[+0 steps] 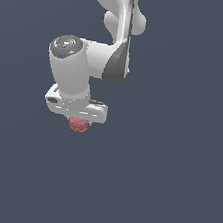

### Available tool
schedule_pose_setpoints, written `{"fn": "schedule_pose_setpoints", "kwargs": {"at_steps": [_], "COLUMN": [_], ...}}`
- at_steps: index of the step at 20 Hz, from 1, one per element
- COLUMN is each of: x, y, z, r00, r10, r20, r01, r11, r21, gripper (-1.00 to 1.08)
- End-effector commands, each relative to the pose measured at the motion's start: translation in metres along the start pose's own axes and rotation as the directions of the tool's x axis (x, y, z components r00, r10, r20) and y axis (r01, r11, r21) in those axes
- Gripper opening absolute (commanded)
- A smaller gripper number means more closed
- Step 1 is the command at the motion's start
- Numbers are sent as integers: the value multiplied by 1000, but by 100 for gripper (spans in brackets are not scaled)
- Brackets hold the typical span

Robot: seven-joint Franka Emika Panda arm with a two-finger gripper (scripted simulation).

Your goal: Pick up the object and move it to a goal position.

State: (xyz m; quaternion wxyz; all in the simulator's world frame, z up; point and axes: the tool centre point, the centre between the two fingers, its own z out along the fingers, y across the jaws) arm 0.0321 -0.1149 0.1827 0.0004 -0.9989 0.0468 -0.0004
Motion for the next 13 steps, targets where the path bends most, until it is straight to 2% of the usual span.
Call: {"fn": "schedule_pose_setpoints", "kwargs": {"at_steps": [1, 7, 13], "x": [-3, -5, -4], "y": [16, 36, 36], "z": [-17, -39, -39], "r00": [1000, 1000, 1000], "r10": [-1, -1, -1], "r20": [1, 1, 1], "r01": [1, 1, 1], "r11": [1000, 1000, 1000], "r21": [0, 0, -1], "gripper": [-100, -100, -100]}}
